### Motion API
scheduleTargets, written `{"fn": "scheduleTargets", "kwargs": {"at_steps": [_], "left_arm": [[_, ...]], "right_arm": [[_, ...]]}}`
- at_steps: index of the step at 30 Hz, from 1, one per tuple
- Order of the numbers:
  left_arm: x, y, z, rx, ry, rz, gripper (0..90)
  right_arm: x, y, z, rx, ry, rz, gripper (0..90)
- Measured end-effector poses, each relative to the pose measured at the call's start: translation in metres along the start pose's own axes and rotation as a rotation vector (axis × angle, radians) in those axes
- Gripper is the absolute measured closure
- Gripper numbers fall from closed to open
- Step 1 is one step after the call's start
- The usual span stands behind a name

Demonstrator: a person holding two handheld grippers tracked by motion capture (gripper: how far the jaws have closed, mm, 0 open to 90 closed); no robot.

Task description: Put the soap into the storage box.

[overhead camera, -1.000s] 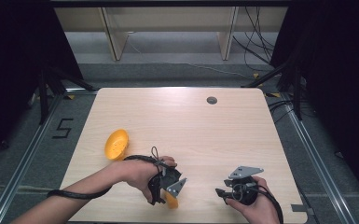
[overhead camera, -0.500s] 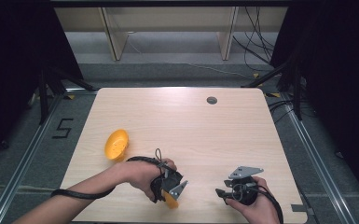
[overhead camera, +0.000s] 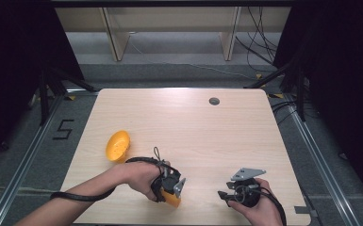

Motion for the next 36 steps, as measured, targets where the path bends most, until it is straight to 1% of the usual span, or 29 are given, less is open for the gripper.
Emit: {"fn": "scheduleTargets", "kwargs": {"at_steps": [1, 2, 3, 4, 5, 7, 8, 9, 10, 11, 12, 13, 14, 15, 16, 17, 18, 19, 21, 23, 24, 25, 26, 27, 28, 30, 32, 35, 36], "left_arm": [[0.000, -0.001, 0.000, -0.005, 0.000, -0.029, 60.1], [0.001, -0.002, 0.000, -0.016, -0.001, -0.075, 60.3], [0.002, -0.004, -0.001, -0.014, -0.012, -0.099, 60.3], [0.002, -0.007, -0.002, -0.038, -0.021, -0.172, 60.3], [0.002, -0.007, -0.002, -0.038, -0.021, -0.172, 60.3], [0.003, -0.010, -0.004, -0.075, -0.031, -0.308, 60.3], [0.004, -0.012, -0.006, -0.100, -0.027, -0.373, 60.3], [0.005, -0.015, -0.008, -0.123, -0.007, -0.410, 60.3], [0.004, -0.020, -0.011, -0.164, 0.016, -0.530, 60.2], [0.004, -0.020, -0.011, -0.164, 0.016, -0.530, 60.3], [0.004, -0.026, -0.012, -0.219, 0.036, -0.755, 60.3], [0.002, -0.029, -0.013, -0.246, 0.053, -0.851, 60.3], [0.002, -0.029, -0.013, -0.246, 0.053, -0.851, 60.4], [0.000, -0.032, -0.015, -0.248, 0.065, -0.919, 60.3], [-0.002, -0.034, -0.017, -0.213, 0.078, -0.951, 60.3], [-0.006, -0.035, -0.020, -0.158, 0.132, -0.971, 60.3], [-0.008, -0.036, -0.022, -0.150, 0.151, -0.984, 60.3], [-0.008, -0.036, -0.022, -0.150, 0.151, -0.984, 60.3], [-0.013, -0.037, -0.026, -0.139, 0.152, -1.038, 60.3], [-0.014, -0.038, -0.027, -0.138, 0.158, -1.046, 60.3], [-0.018, -0.039, -0.030, -0.149, 0.179, -1.080, 60.4], [-0.018, -0.039, -0.030, -0.149, 0.179, -1.080, 60.4], [-0.020, -0.040, -0.031, -0.159, 0.171, -1.118, 60.4], [-0.022, -0.041, -0.032, -0.172, 0.161, -1.156, 60.4], [-0.023, -0.042, -0.033, -0.184, 0.160, -1.174, 60.4], [-0.027, -0.046, -0.034, -0.199, 0.166, -1.187, 60.5], [-0.030, -0.050, -0.035, -0.210, 0.190, -1.210, 60.5], [-0.036, -0.056, -0.037, -0.193, 0.193, -1.238, 60.5], [-0.039, -0.059, -0.036, -0.219, 0.188, -1.290, 60.5]], "right_arm": [[0.001, 0.000, -0.001, 0.005, 0.003, 0.014, 51.1], [0.000, 0.000, 0.000, 0.001, 0.001, 0.001, 51.1], [0.000, 0.000, 0.000, 0.001, 0.001, 0.003, 51.0], [0.000, 0.000, 0.000, 0.001, 0.002, 0.001, 51.1], [0.000, 0.000, 0.000, 0.001, 0.002, 0.001, 51.1], [0.000, 0.000, 0.000, 0.001, 0.002, 0.001, 51.0], [0.000, 0.000, 0.000, 0.001, 0.002, 0.001, 51.0], [0.000, 0.000, 0.000, 0.001, 0.002, 0.001, 51.0], [0.000, 0.000, 0.000, 0.002, 0.003, 0.003, 51.0], [0.000, 0.000, 0.000, 0.002, 0.003, 0.003, 50.9], [0.000, 0.000, 0.000, 0.001, 0.004, 0.002, 50.9], [0.001, -0.001, 0.000, 0.004, 0.003, 0.006, 50.9], [0.001, 0.000, 0.000, 0.010, 0.007, 0.017, 51.0], [0.002, 0.000, 0.000, 0.009, 0.006, 0.018, 50.9], [0.002, 0.000, 0.000, 0.011, 0.005, 0.024, 50.9], [0.002, 0.000, 0.000, 0.009, 0.005, 0.020, 51.0], [0.003, 0.000, 0.000, 0.009, 0.006, 0.021, 50.9], [0.001, 0.000, 0.000, 0.001, 0.003, 0.001, 50.9], [0.001, 0.000, 0.001, 0.003, 0.002, 0.002, 50.9], [0.002, 0.000, 0.000, 0.004, 0.004, 0.017, 50.9], [0.002, 0.000, 0.000, -0.001, 0.002, 0.012, 50.9], [0.002, 0.000, 0.000, -0.001, 0.002, 0.012, 50.9], [0.003, 0.000, -0.001, 0.000, 0.004, 0.023, 50.9], [0.003, 0.000, -0.001, -0.023, 0.009, 0.025, 51.0], [0.001, 0.000, -0.002, -0.016, 0.002, 0.008, 51.0], [0.003, 0.001, -0.003, -0.014, 0.007, 0.030, 51.0], [0.002, 0.001, -0.003, -0.018, 0.006, 0.019, 51.1], [0.002, 0.001, -0.003, -0.020, 0.006, 0.019, 51.1], [0.002, 0.001, -0.002, -0.019, 0.006, 0.016, 51.1]]}}
Point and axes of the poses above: each handheld gripper's, and its own axes: z roughly forward along the jaws, y roughly out of its top, x roughly to its left, the point moved 1 cm from there along z, roughly forward along the jaws, and after that the axes turned 13 degrees about z, right-handed, at the moved point
